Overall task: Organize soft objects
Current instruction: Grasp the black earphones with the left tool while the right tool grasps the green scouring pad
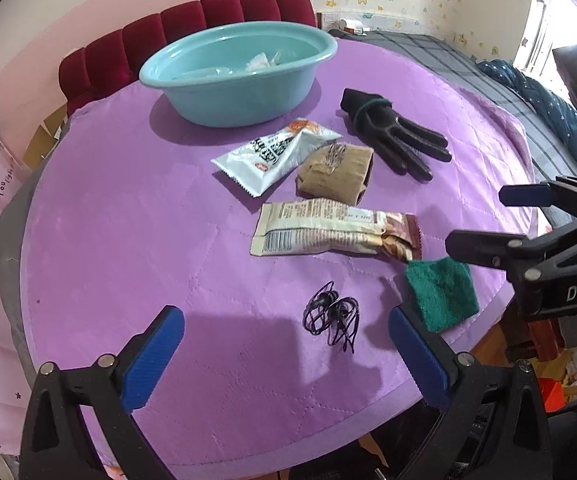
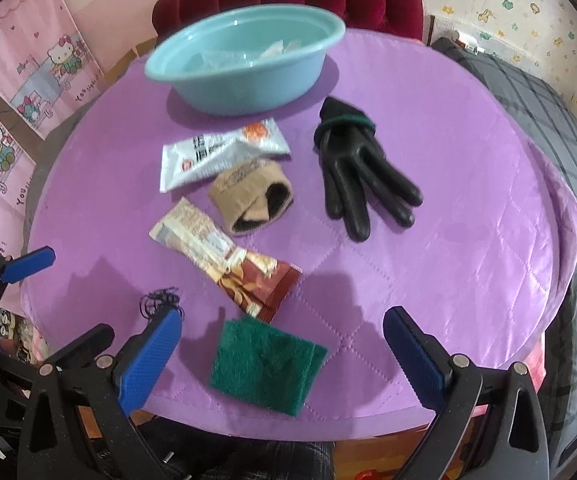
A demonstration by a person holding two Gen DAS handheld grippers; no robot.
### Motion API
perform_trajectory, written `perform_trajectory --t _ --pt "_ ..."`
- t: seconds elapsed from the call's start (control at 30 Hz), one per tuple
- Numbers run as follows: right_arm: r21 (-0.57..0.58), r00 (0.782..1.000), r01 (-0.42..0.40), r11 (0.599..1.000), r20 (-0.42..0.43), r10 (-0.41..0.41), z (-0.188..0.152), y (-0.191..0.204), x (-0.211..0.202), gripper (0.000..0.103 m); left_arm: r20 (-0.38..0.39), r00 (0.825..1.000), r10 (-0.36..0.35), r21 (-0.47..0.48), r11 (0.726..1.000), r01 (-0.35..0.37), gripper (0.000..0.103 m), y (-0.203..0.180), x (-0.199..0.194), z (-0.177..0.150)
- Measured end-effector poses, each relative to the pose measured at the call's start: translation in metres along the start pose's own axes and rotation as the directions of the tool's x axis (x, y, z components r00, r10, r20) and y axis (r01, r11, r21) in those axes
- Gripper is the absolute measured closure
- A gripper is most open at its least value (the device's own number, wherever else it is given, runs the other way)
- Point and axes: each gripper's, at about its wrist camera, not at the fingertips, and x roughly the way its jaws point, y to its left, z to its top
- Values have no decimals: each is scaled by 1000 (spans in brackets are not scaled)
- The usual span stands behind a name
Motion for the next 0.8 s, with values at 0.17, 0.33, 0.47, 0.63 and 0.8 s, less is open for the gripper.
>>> perform_trajectory --t 0.17,0.33,0.47,0.63,0.8 --pt "18 999 -13 1000 -50 14 -6 2 15 0 -30 1000 -3 7 1000 3 0 1 8 -7" --pt "9 994 -6 1000 -107 7 -15 7 35 0 -45 999 0 20 1000 1 0 1 15 -13" --pt "11 991 -2 1000 -135 4 -19 9 46 0 -66 998 -6 15 1000 7 0 4 22 -19" --pt "5 987 5 1000 -162 -4 -26 12 57 0 -99 995 -16 13 1000 17 0 5 33 -28" --pt "8 984 -1 1000 -179 3 -32 17 64 1 -109 994 -24 15 1000 26 0 6 37 -34"
